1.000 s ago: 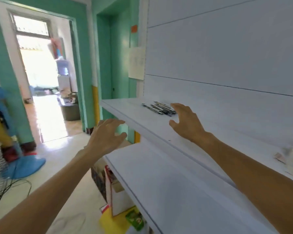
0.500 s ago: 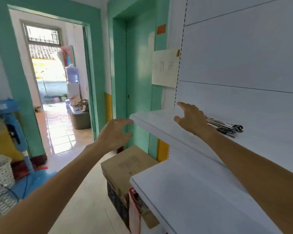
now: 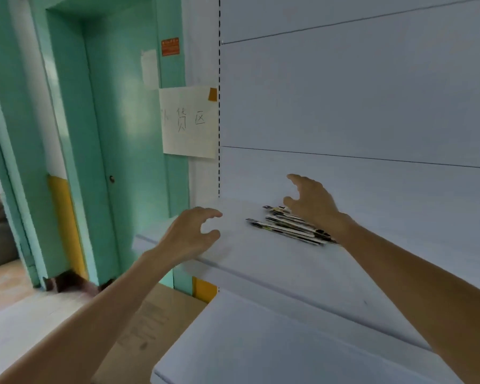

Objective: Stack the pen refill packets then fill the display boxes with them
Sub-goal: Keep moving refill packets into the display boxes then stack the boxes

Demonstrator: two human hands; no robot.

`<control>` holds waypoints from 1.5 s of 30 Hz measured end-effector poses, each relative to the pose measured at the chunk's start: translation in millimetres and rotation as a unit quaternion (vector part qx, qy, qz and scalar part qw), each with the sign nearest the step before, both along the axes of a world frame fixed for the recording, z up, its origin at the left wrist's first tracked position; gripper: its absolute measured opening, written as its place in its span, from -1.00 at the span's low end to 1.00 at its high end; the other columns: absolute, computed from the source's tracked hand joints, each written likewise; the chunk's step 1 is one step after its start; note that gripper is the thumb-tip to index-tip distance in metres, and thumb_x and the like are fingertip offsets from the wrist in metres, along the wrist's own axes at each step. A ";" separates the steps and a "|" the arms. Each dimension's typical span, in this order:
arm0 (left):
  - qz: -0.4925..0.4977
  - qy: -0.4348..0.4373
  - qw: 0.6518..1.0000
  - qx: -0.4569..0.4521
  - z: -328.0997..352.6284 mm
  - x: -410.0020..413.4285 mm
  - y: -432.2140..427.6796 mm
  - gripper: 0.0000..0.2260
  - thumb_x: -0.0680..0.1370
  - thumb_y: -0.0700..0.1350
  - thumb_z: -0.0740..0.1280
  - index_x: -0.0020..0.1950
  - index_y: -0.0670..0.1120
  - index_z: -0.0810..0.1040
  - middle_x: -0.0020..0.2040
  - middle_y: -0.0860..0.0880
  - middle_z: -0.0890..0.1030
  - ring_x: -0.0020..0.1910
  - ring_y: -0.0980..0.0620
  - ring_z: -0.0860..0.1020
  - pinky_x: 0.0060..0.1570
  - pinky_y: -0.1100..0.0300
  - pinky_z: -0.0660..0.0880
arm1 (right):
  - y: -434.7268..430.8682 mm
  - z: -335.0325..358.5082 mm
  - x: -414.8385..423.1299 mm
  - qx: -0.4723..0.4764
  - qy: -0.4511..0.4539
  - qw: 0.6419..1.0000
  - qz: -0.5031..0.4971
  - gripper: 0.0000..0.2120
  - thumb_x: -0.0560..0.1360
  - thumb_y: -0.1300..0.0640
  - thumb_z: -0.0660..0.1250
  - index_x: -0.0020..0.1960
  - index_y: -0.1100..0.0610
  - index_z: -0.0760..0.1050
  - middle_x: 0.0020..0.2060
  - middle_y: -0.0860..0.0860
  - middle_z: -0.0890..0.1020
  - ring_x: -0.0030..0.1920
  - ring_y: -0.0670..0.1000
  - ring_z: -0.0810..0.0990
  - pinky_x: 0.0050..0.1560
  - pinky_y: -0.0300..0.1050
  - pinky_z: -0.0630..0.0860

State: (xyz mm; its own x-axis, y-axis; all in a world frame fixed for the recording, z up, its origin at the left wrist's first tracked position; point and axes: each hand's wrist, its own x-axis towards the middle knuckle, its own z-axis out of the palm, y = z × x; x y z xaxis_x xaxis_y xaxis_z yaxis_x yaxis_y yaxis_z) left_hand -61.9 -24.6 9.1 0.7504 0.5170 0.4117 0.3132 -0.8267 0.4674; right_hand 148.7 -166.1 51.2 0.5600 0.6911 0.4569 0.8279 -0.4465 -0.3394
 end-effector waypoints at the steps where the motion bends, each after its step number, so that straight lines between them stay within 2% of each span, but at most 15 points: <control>1: -0.019 0.002 1.000 0.000 -1.4 12.3 4.2 -0.65 0.53 -0.11 0.31 0.31 0.03 0.44 0.28 0.04 0.47 0.22 0.07 0.42 0.10 0.29 0.28 | -2.6 3.6 10.3 0.004 -0.003 1.000 -0.014 -0.43 0.52 0.07 0.24 0.49 0.09 0.16 0.41 0.07 0.34 0.39 0.07 0.32 0.34 0.02 0.30; 8: -0.118 0.022 0.993 -0.004 -14.9 89.5 34.9 -0.68 0.53 -0.13 0.30 0.29 -0.01 0.46 0.23 0.03 0.51 0.11 0.11 0.43 0.05 0.31 0.28 | -38.5 -18.9 48.7 -0.017 0.024 0.995 -0.093 -0.54 0.51 0.11 0.28 0.39 0.09 0.32 0.26 0.05 0.49 0.24 0.05 0.46 0.23 -0.04 0.40; 12: -0.152 0.065 0.986 -0.023 -19.3 125.9 50.4 -0.63 0.54 -0.07 0.32 0.34 -0.05 0.40 0.27 0.00 0.48 0.21 0.03 0.43 0.09 0.29 0.29 | -53.9 -41.7 50.5 -0.047 0.060 0.994 -0.072 -0.72 0.48 0.11 0.36 0.17 0.13 0.54 -0.02 0.04 0.62 -0.01 0.04 0.57 0.08 -0.05 0.49; 15: -0.160 0.107 0.979 -0.066 -22.1 147.9 65.5 -0.58 0.56 -0.06 0.29 0.39 -0.09 0.31 0.32 -0.04 0.44 0.24 -0.02 0.43 0.14 0.25 0.31 | -45.5 -51.6 43.2 -0.104 0.051 0.991 -0.060 -0.74 0.47 0.01 0.35 -0.01 0.21 0.57 -0.16 0.10 0.60 -0.09 0.08 0.56 -0.01 0.00 0.48; 18: -0.181 0.149 0.971 -0.036 -27.9 163.8 74.6 -0.63 0.58 -0.11 0.25 0.39 -0.07 0.34 0.31 -0.04 0.47 0.25 -0.03 0.44 0.18 0.21 0.32 | -36.4 -57.6 37.5 -0.148 0.036 0.988 -0.035 -0.78 0.49 -0.01 0.31 -0.01 0.12 0.61 -0.20 0.05 0.58 -0.10 0.00 0.51 -0.04 -0.05 0.46; 21: -0.189 0.111 0.975 -0.015 -28.6 171.5 81.5 -0.78 0.55 -0.16 0.28 0.18 -0.05 0.56 0.15 -0.03 0.59 0.11 0.00 0.52 0.11 0.22 0.39 | -32.8 -54.9 39.9 -0.121 0.030 0.991 -0.049 -0.87 0.47 0.10 0.34 -0.09 0.11 0.65 -0.20 0.02 0.57 -0.12 0.00 0.52 -0.07 -0.09 0.47; 24: -0.194 0.063 0.978 -0.031 -26.3 173.6 86.6 -0.88 0.53 -0.15 0.30 -0.01 -0.05 0.64 -0.05 -0.03 0.64 -0.01 -0.02 0.56 0.00 0.14 0.45 | -27.3 -48.9 43.4 -0.107 0.035 0.991 -0.077 -0.92 0.44 0.17 0.33 -0.20 0.13 0.58 -0.18 -0.03 0.51 -0.15 0.00 0.51 -0.09 -0.11 0.47; 26: -0.201 0.034 0.979 -0.028 -23.7 172.1 86.8 -0.87 0.54 -0.16 0.30 0.01 -0.06 0.63 -0.13 0.00 0.59 -0.08 0.01 0.52 -0.09 0.18 0.39 | -22.6 -43.5 42.8 -0.094 0.051 0.990 -0.087 -0.96 0.42 0.21 0.32 -0.21 0.14 0.47 -0.22 0.00 0.53 -0.23 0.01 0.49 -0.20 -0.11 0.44; 29: -0.212 0.006 0.977 -0.034 -21.9 167.9 87.8 -0.85 0.54 -0.17 0.30 0.08 -0.06 0.58 -0.08 -0.01 0.58 -0.09 0.05 0.48 -0.11 0.23 0.35 | -20.1 -41.4 40.9 -0.079 0.082 0.990 -0.083 -0.91 0.42 0.26 0.30 -0.13 0.13 0.41 -0.28 0.02 0.54 -0.34 -0.02 0.46 -0.31 -0.16 0.39; 34: -0.222 0.031 0.972 -0.073 -21.9 164.0 96.2 -0.83 0.53 -0.09 0.32 0.12 0.00 0.47 -0.16 -0.01 0.52 -0.20 0.09 0.45 -0.24 0.35 0.33 | -19.5 -42.7 41.9 -0.068 0.122 0.988 -0.066 -0.88 0.44 0.13 0.35 -0.04 0.06 0.46 -0.27 -0.03 0.54 -0.32 -0.05 0.47 -0.25 -0.17 0.40; 36: -0.221 0.050 0.970 -0.088 -26.9 161.2 95.2 -0.83 0.53 -0.06 0.33 0.11 0.03 0.47 -0.20 -0.01 0.49 -0.24 0.08 0.44 -0.26 0.31 0.33 | -17.9 -47.3 41.2 -0.080 0.121 0.988 -0.053 -0.85 0.43 0.01 0.40 -0.11 0.04 0.48 -0.29 -0.04 0.53 -0.34 -0.08 0.44 -0.26 -0.19 0.37; 39: -0.231 0.031 0.968 -0.093 -30.7 156.8 93.5 -0.85 0.50 -0.10 0.35 0.03 0.10 0.51 -0.11 -0.07 0.58 -0.14 0.01 0.52 -0.15 0.25 0.40 | -15.5 -52.3 41.5 -0.099 0.097 0.990 -0.041 -0.78 0.44 -0.02 0.40 -0.28 0.03 0.42 -0.33 -0.09 0.50 -0.33 -0.10 0.43 -0.25 -0.21 0.37; 41: -0.249 -0.001 0.966 -0.075 -25.8 154.1 93.6 -0.78 0.49 -0.16 0.36 -0.06 0.19 0.49 -0.08 -0.02 0.62 -0.12 0.14 0.54 -0.06 0.24 0.44 | -16.9 -48.7 41.6 -0.093 0.092 0.990 -0.045 -0.76 0.45 0.01 0.39 -0.32 0.01 0.41 -0.33 -0.10 0.52 -0.30 -0.11 0.46 -0.24 -0.24 0.39; 43: -0.254 -0.036 0.964 -0.072 -19.4 152.8 93.0 -0.76 0.50 -0.23 0.34 -0.04 0.14 0.51 -0.07 0.03 0.62 -0.11 0.22 0.53 -0.05 0.28 0.46 | -19.1 -44.2 41.6 -0.079 0.102 0.991 -0.041 -0.77 0.44 0.03 0.41 -0.33 0.01 0.42 -0.31 -0.07 0.55 -0.27 -0.08 0.49 -0.24 -0.26 0.40; 45: -0.243 -0.071 0.964 -0.083 -14.6 152.2 90.6 -0.78 0.52 -0.29 0.29 0.02 0.02 0.54 -0.10 0.05 0.59 -0.09 0.18 0.54 -0.12 0.38 0.42 | -19.0 -42.7 39.6 -0.064 0.126 0.989 -0.030 -0.80 0.40 0.01 0.44 -0.28 0.03 0.45 -0.26 -0.02 0.59 -0.23 -0.04 0.53 -0.18 -0.18 0.45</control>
State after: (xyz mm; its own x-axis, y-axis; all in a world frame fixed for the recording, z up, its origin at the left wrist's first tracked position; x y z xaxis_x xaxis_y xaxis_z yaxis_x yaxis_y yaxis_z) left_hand 90.3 66.0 -5.5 0.8624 0.1866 0.4706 -0.1693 -0.7698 0.6155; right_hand 188.3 -185.1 8.5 0.6873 0.6959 0.2085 0.6944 -0.5450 -0.4698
